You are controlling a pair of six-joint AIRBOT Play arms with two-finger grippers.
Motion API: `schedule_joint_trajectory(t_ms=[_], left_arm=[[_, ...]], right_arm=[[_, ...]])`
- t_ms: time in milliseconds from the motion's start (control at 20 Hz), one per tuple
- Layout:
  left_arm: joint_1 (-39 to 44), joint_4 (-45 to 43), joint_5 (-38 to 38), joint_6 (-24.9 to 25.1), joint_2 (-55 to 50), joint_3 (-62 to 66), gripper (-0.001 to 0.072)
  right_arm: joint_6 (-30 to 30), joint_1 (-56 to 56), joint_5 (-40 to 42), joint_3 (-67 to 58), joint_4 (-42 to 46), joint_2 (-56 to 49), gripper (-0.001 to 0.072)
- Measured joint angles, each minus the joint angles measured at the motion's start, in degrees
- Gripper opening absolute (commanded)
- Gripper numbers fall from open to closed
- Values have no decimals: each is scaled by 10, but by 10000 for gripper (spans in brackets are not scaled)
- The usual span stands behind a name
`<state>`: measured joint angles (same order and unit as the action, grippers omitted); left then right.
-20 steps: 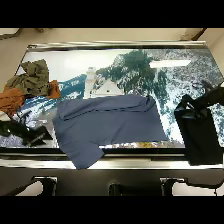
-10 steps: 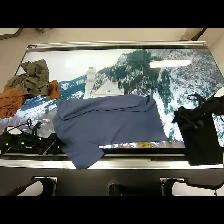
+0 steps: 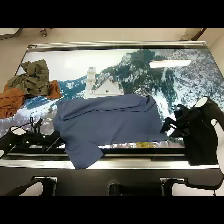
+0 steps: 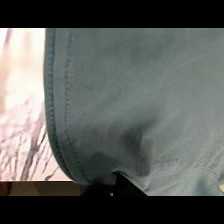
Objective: Fold the shirts.
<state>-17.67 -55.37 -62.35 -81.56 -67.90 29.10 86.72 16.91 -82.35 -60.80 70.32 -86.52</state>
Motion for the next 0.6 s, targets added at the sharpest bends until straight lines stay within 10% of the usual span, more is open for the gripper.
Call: schedule_joint_trajectory(t_ms=[400, 550, 600], left_arm=[[2, -3, 3, 10, 3, 0, 35], [2, -4, 3, 15, 3, 0, 30], [3, -6, 3, 18, 3, 2, 29]], right_arm=[[5, -16, 40, 32, 0, -9, 549], [7, -34, 43, 39, -4, -15, 68], [7, -42, 50, 40, -5, -15, 39]])
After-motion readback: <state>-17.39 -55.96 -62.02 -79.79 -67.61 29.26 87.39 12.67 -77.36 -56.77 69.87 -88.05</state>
